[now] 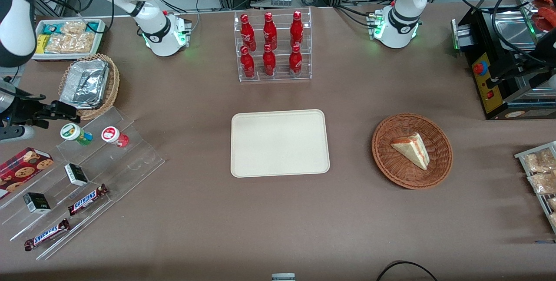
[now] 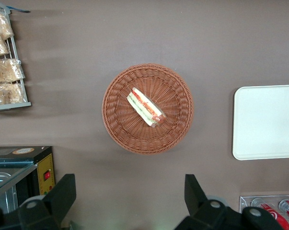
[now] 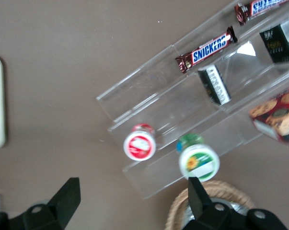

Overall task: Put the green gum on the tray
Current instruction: 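Lower the right gripper onto the green-lidded gum jar on the acrylic stand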

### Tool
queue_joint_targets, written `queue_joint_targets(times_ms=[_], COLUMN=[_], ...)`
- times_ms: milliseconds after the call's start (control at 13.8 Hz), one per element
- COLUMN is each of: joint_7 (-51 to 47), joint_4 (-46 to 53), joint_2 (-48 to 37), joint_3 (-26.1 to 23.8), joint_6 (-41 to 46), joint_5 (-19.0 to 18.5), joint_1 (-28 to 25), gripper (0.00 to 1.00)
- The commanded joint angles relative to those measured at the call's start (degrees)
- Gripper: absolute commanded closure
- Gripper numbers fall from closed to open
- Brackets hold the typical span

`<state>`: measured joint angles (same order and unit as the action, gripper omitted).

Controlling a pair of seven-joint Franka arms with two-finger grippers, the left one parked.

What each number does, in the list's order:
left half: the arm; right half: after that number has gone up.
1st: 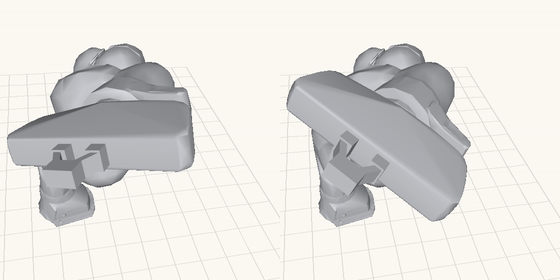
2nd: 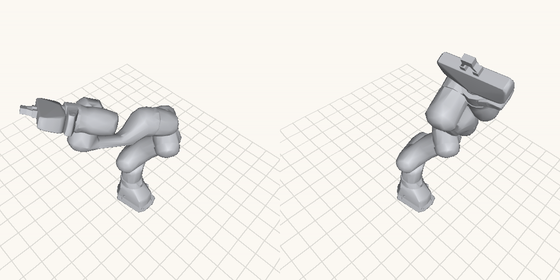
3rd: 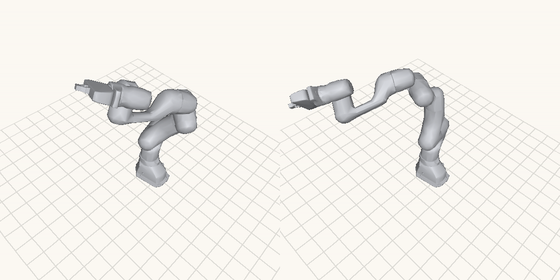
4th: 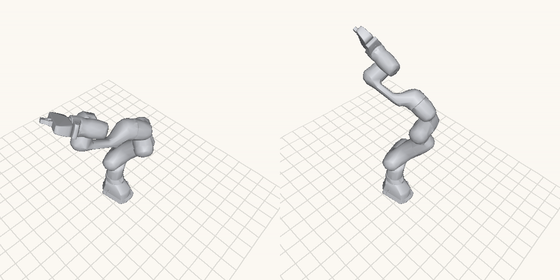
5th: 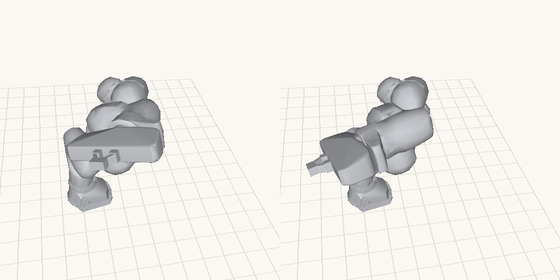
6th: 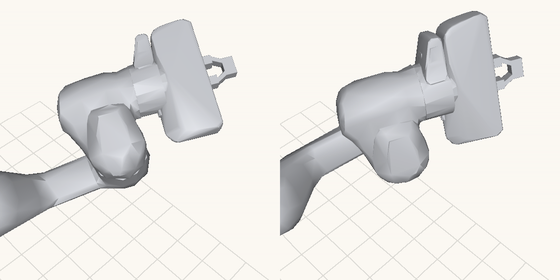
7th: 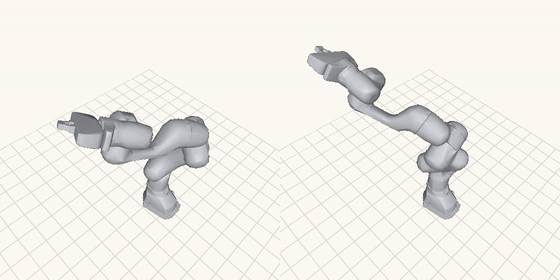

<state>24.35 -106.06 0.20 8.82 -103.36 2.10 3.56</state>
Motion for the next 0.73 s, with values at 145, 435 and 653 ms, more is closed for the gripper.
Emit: queue_joint_targets(times_ms=[145,435,653], joint_7=[20.8,27.8,29.3], joint_4=[-12.7,-19.3,-20.8], joint_2=[-3.7,-3.7,-3.6], joint_3=[4.6,7.0,7.6], joint_6=[-13.9,-23.0,-24.4], joint_5=[1.3,1.4,1.4], joint_1=[0.4,0.4,0.4], gripper=[0.00,0.00,0.00])
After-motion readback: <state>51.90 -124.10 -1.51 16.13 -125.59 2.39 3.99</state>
